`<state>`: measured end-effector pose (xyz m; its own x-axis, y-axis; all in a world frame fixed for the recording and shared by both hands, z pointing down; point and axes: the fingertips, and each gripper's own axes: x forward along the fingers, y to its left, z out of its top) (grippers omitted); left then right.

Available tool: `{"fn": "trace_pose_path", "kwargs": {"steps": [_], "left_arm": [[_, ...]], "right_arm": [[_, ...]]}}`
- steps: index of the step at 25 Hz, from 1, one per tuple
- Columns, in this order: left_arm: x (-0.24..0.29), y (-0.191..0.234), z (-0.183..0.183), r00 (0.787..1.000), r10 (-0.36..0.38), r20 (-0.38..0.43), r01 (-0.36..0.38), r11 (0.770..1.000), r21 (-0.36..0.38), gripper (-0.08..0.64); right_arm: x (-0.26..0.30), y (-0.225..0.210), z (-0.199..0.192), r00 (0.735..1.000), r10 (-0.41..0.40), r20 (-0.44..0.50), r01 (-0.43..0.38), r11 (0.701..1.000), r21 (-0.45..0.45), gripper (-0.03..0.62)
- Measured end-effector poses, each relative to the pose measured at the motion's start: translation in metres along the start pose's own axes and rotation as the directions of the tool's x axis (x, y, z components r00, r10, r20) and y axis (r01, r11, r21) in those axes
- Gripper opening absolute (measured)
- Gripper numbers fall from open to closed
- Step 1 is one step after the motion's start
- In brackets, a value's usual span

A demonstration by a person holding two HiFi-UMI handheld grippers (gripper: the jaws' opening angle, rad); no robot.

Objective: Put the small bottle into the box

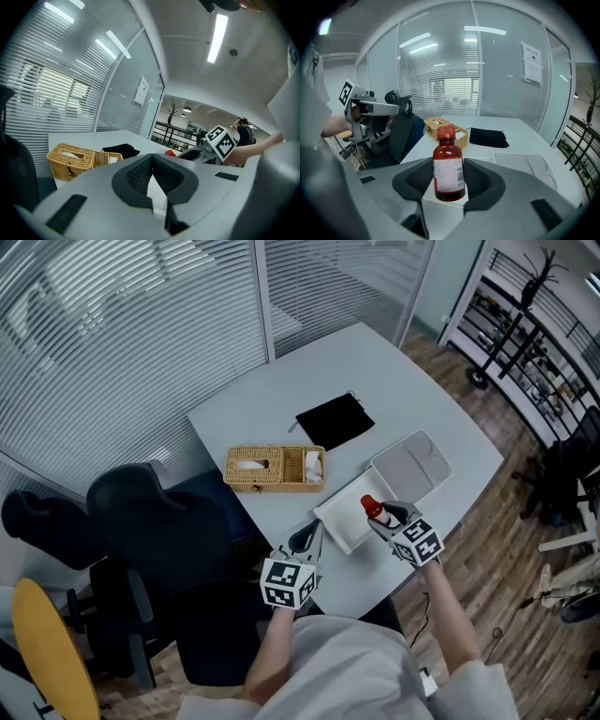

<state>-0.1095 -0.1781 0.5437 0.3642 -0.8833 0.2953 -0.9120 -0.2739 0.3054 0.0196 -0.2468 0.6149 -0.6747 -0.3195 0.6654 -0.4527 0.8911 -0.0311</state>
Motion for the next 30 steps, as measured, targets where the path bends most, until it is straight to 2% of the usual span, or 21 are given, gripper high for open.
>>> {"fn": "trace_pose_path", "kwargs": {"steps": [8,12,18,30], "left_arm": [[0.014,0.006,-0.006,1.000,0.000,-0.027,0.001,0.999,0.038,0.028],[0.018,0.010,-0.016,0.999,0.013,-0.050,-0.011,0.999,0.031,0.028],[0.024,0.004,-0.031,0.996,0.002,-0.086,0.000,1.000,0.026,0.028],[0.026,0.009,-0.038,0.995,0.007,-0.103,-0.006,1.000,0.012,0.028]], "right_arm": [[0.024,-0.014,-0.010,0.993,0.025,-0.113,-0.038,0.993,-0.115,0.207],[0.036,-0.013,-0.015,0.986,0.043,-0.159,-0.068,0.985,-0.157,0.208],[0.058,-0.012,-0.032,0.971,0.073,-0.226,-0.113,0.979,-0.168,0.207],[0.090,-0.006,-0.073,0.921,0.094,-0.379,-0.180,0.963,-0.198,0.209]]}}
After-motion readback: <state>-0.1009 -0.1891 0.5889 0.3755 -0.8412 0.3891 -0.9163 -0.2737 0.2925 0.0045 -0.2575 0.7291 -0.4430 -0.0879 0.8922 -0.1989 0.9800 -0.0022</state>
